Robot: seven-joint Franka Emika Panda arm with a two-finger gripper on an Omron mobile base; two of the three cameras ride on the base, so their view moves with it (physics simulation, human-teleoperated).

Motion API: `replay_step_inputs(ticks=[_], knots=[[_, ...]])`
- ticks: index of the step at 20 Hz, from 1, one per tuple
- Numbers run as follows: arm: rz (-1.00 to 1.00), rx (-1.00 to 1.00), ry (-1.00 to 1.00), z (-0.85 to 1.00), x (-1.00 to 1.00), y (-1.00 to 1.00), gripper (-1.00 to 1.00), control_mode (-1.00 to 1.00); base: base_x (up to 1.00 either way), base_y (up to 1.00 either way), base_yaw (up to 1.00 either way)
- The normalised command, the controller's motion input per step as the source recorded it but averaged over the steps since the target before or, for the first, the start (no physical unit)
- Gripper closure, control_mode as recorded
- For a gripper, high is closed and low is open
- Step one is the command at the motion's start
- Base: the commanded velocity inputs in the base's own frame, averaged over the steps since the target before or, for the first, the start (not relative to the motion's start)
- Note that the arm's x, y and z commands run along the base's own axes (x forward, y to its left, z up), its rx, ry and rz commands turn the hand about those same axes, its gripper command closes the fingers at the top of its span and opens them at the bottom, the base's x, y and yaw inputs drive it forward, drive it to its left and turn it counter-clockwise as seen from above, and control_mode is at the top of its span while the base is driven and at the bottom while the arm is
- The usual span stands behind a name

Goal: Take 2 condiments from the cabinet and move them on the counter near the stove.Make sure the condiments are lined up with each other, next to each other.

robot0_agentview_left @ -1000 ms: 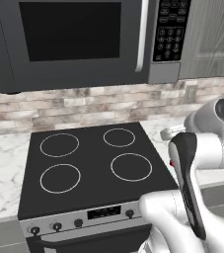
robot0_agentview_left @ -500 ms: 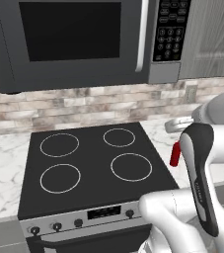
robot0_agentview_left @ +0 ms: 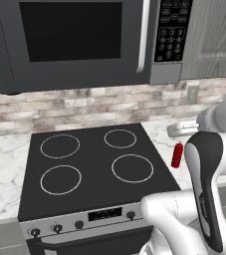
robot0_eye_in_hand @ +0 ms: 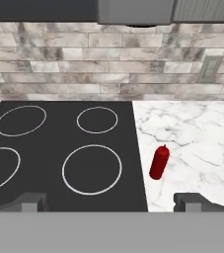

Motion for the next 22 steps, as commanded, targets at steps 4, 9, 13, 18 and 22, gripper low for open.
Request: replay_step_inputs(ticks=[4,9,13,18,22], knots=[[0.00,0.00,-0.02,0.05,-0.16,0.08,-1.00,-1.00,0.00,0.00,0.00],[0.00,0.00,0.00,0.00,0.00,0.00,-1.00,-1.00,0.00,0.00,0.00],[0.00,0.00,0.03,0.00,0.00,0.00,-1.00,-1.00,0.00,0.00,0.00],[0.00,0.00,0.01,-0.02,0.00,0.00,-1.00,1.00,0.00,0.01,0.02],[0.00,0.00,0.00,0.00,0.00,0.00,-1.00,1.00,-0.31,0.14,0.38]])
